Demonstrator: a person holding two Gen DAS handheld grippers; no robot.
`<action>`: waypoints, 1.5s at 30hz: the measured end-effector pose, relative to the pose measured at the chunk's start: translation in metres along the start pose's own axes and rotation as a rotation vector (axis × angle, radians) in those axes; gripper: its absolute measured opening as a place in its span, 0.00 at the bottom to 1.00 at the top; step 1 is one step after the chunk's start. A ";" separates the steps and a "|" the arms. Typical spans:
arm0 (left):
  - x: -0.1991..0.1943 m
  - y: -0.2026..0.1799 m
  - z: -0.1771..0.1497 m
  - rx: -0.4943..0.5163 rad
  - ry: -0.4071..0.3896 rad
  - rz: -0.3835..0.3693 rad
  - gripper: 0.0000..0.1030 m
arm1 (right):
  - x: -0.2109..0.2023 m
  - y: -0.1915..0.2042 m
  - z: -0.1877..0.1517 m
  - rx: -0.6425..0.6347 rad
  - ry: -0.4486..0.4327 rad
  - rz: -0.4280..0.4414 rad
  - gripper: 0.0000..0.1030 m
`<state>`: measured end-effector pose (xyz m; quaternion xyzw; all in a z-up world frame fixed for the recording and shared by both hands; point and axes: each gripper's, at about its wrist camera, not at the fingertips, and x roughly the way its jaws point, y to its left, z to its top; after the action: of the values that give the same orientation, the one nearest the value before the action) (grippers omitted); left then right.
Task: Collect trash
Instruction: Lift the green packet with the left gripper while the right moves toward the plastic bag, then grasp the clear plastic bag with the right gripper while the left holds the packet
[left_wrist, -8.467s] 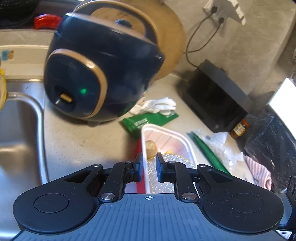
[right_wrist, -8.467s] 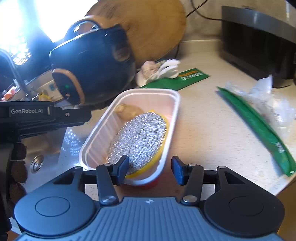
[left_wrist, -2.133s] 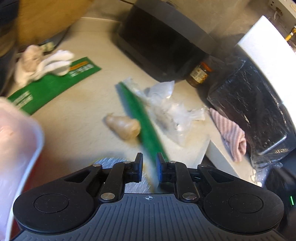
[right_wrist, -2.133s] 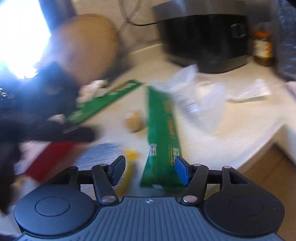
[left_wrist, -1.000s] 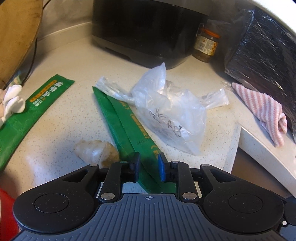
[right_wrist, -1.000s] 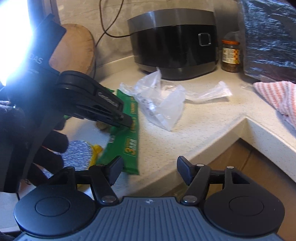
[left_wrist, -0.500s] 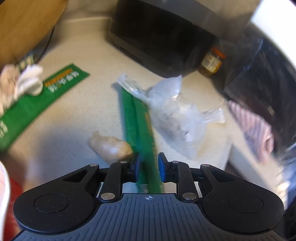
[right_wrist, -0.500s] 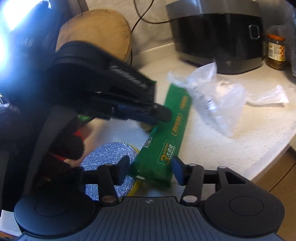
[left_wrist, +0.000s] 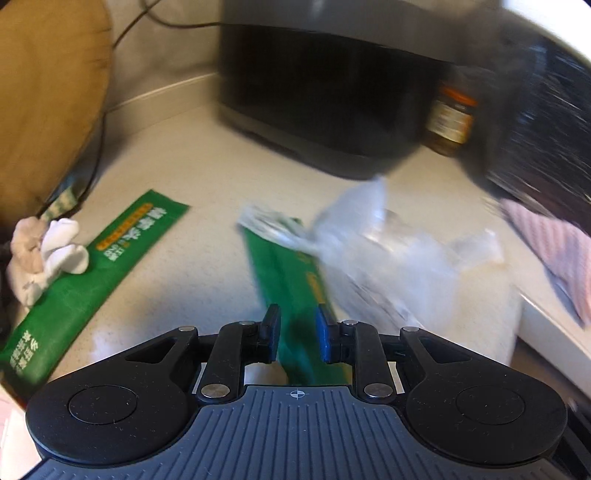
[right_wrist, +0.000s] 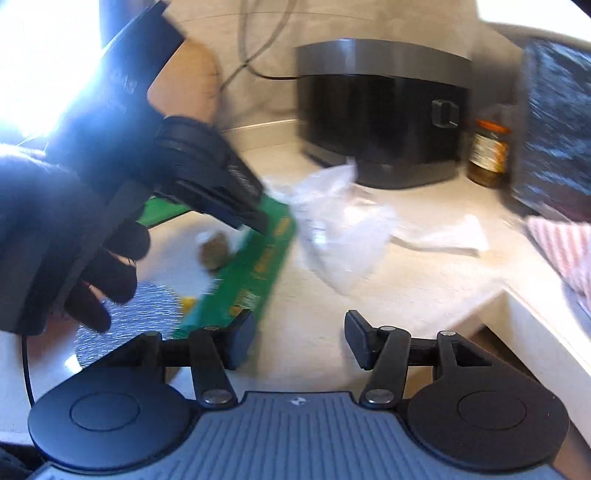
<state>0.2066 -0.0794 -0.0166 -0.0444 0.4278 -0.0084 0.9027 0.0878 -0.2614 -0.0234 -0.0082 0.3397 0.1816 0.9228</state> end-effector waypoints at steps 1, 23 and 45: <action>0.005 0.002 0.003 -0.006 0.013 -0.001 0.23 | 0.001 -0.004 0.000 0.017 0.003 -0.006 0.53; 0.033 -0.007 -0.004 0.135 0.025 0.000 0.54 | 0.007 -0.026 -0.009 0.082 0.005 -0.059 0.61; -0.103 0.049 -0.041 -0.034 -0.116 -0.123 0.33 | 0.134 -0.011 0.085 -0.159 0.074 -0.082 0.81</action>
<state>0.1091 -0.0284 0.0326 -0.0861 0.3713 -0.0539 0.9230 0.2386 -0.2160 -0.0439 -0.1019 0.3572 0.1695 0.9128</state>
